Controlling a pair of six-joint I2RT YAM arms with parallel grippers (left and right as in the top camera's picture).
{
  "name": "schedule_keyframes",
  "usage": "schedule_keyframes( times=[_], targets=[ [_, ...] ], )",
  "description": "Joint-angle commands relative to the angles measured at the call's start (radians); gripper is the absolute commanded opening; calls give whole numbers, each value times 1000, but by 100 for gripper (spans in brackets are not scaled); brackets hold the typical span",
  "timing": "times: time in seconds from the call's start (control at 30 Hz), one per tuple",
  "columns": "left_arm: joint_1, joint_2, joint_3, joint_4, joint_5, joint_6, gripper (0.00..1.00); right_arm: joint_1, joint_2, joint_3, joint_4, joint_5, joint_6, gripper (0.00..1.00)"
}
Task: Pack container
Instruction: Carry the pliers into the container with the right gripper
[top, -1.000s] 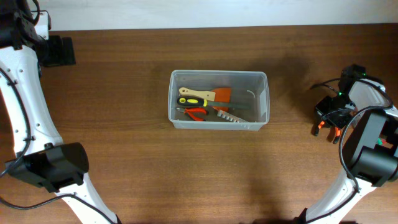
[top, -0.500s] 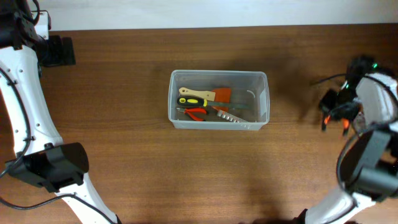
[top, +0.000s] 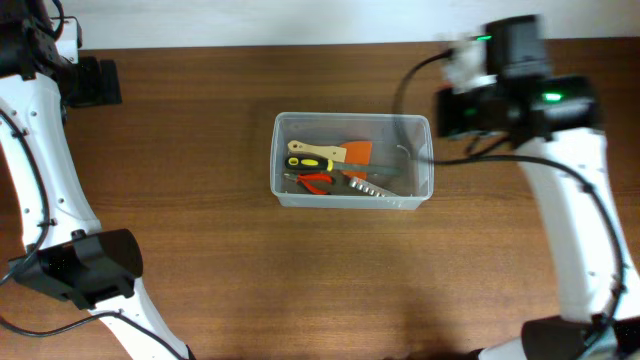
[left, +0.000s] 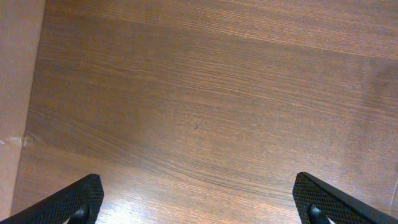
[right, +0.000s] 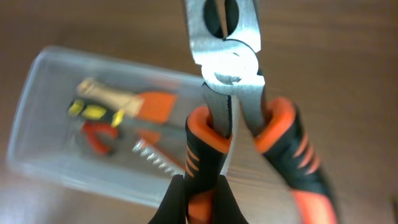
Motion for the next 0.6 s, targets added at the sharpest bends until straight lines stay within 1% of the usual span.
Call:
schedule_keyframes(
  times=[0.0,0.1,0.2,0.3,0.4,0.57],
  targets=[
    [3,5,-2,-1,10,-12,99,95,59,5,3,-23,-214,4],
    [3,5,-2,-1,10,-12,99,158,132,5,3,-15,-365,4],
    [3,5,-2,-1,10,-12,99,183,211,5,3,-15,-526,4],
    [3,5,-2,-1,10,-12,99,182,293,5,-1,-15,-689,4],
    [3,5,-2,-1,10,-12,99,169,361,5,-19,-11,-818,4],
    [3,5,-2,-1,10,-12,99,145,454,5,-15,14,-981,4]
  ],
)
